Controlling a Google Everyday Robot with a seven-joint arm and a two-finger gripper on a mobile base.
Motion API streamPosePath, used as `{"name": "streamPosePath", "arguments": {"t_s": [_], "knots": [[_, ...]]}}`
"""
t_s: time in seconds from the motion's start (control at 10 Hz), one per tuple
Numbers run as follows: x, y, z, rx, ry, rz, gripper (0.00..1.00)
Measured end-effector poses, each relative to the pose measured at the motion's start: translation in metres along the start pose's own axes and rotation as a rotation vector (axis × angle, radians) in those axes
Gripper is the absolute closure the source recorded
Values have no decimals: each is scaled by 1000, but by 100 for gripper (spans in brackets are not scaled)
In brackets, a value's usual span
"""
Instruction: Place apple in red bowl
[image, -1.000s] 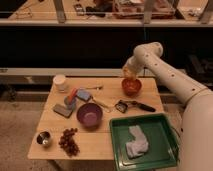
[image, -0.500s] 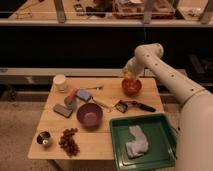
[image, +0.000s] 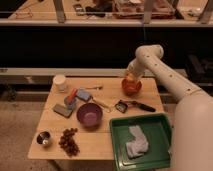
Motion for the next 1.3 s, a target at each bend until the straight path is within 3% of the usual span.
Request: {"name": "streamPosePath", "arguments": {"t_s": [0.3, 0.5, 1.1, 1.3], "knots": [[1, 9, 25, -23, -18, 9, 33], [5, 8, 21, -13, -29, 14, 20], [13, 1, 4, -34, -9, 8, 20], [24, 3, -14, -16, -10, 24, 20]]}}
